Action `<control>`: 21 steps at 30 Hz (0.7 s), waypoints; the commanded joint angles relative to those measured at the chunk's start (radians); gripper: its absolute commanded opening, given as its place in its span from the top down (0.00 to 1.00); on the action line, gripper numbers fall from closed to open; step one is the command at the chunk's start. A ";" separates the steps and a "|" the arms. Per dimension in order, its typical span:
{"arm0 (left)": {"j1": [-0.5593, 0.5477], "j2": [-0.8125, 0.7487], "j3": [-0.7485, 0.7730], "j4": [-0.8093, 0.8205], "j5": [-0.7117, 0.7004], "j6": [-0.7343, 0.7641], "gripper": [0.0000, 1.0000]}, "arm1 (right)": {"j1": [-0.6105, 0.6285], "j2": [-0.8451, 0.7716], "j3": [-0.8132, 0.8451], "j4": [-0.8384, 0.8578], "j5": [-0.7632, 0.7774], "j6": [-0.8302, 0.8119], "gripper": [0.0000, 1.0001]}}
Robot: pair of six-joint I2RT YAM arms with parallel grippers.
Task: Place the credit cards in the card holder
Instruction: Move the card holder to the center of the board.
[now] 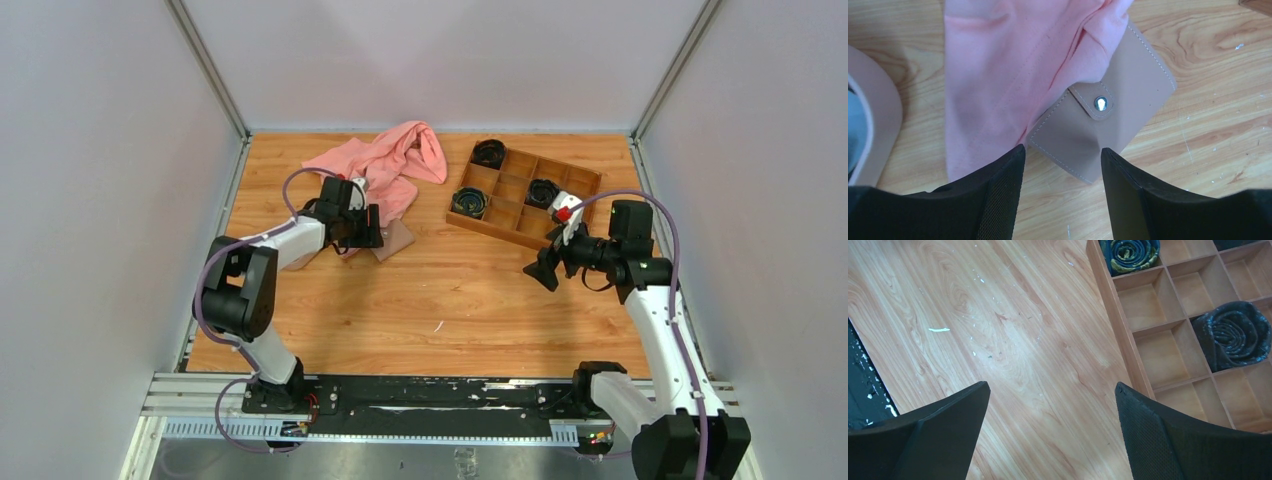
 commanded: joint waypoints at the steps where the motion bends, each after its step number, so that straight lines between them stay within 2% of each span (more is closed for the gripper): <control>1: 0.008 0.034 0.027 -0.020 0.055 0.005 0.40 | 0.041 0.003 -0.014 -0.021 0.012 -0.018 0.00; 12: 0.033 0.067 0.032 -0.005 0.085 -0.036 0.41 | 0.050 0.009 -0.015 -0.021 0.019 -0.021 0.00; 18: 0.051 0.072 0.017 0.032 0.141 -0.066 0.53 | 0.055 0.012 -0.016 -0.021 0.022 -0.024 0.00; 21: 0.057 0.079 0.009 0.044 0.159 -0.069 0.64 | 0.055 0.012 -0.017 -0.021 0.022 -0.024 0.00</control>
